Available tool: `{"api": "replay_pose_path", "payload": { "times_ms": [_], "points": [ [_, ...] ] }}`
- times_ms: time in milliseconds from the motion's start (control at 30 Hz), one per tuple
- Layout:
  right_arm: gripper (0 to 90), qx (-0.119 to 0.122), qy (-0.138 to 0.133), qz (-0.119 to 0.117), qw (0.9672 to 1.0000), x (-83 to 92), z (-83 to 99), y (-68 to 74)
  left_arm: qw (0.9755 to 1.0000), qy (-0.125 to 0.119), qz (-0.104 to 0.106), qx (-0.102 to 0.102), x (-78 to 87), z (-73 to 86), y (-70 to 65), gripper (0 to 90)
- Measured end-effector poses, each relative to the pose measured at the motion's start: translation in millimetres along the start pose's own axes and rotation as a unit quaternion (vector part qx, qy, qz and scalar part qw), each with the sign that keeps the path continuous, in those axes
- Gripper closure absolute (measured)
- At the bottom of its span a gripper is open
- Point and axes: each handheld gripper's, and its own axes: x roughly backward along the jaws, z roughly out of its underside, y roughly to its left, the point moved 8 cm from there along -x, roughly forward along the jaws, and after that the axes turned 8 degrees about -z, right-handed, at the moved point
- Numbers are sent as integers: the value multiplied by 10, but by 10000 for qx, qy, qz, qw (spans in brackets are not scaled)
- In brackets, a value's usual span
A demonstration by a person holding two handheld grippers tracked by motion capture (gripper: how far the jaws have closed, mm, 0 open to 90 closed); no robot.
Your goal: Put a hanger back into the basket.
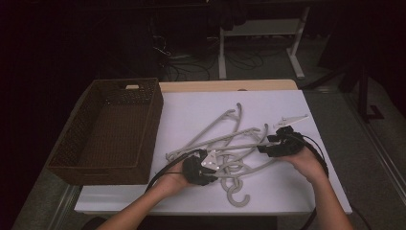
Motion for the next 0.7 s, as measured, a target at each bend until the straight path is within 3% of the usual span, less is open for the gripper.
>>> {"api": "replay_pose_path", "payload": {
  "times_ms": [267,333,533,700],
  "points": [
    [354,23,-86,15,10000,26,-27,9,9996,-69,191,-176,36,-18,-42,791],
    [354,32,-126,31,9999,46,-38,5,9995,-22,276,-143,35,-10,-56,800],
    [349,0,-206,53,9998,90,-55,2,9996,26,274,-103,57,-8,-55,806],
    [344,-28,-272,80,9996,132,-60,-14,9994,-23,335,129,120,-14,-34,808]
  ]
}}
